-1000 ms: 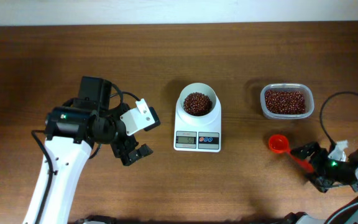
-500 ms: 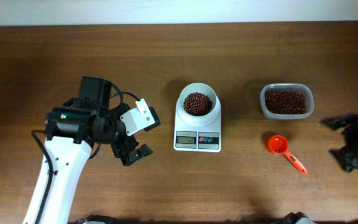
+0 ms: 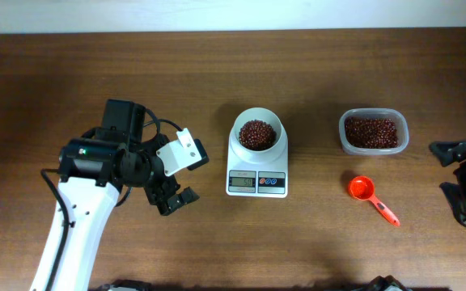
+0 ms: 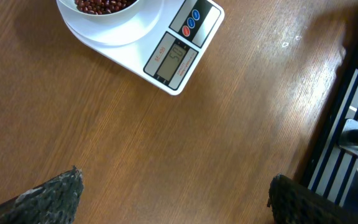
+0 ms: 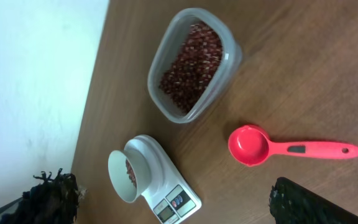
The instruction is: Scoop and weigh 50g on scale
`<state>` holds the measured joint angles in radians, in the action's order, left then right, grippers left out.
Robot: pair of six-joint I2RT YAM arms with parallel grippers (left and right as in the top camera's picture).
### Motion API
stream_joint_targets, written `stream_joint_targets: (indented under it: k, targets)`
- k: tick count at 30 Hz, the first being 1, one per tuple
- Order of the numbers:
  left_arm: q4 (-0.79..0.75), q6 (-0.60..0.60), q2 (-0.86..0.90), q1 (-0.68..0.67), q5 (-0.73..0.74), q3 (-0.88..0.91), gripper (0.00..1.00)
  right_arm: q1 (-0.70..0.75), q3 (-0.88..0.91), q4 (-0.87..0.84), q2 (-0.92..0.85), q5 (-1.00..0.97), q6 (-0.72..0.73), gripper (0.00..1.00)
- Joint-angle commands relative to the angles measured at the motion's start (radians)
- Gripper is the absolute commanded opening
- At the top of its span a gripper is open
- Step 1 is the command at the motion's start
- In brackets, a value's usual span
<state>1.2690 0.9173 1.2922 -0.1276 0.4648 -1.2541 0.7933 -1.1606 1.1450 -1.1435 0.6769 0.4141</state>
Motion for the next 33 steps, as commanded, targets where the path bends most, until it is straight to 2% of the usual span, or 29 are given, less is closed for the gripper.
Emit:
stream_joint_targets:
  k: [1,4,8,13,18,23,33]
  targets:
    - [0.000,0.012,0.002,0.004,0.018,-0.011,0.99,-0.005,-0.008,0.002,-0.025,0.008,0.055,0.99]
    - [0.000,0.012,0.002,0.004,0.018,-0.011,0.99,-0.081,-0.008,-0.036,-0.025,-0.021,-0.005,0.99]
    - [0.000,0.012,0.002,0.004,0.018,-0.011,0.99,-0.313,-0.008,-0.300,-0.023,-0.148,-0.043,0.99]
    - [0.000,0.012,0.002,0.004,0.018,-0.011,0.99,-0.560,-0.008,-0.470,-0.006,-0.358,-0.040,0.99]
    - [0.000,0.012,0.002,0.004,0.018,-0.011,0.99,-0.669,-0.008,-0.471,0.109,-0.500,-0.040,0.99]
    - [0.000,0.012,0.002,0.004,0.018,-0.011,0.99,-0.749,-0.007,-0.390,0.237,-0.510,-0.040,0.99]
    - [0.000,0.012,0.002,0.004,0.018,-0.011,0.99,-0.807,0.053,-0.340,0.348,-0.584,-0.059,0.99]
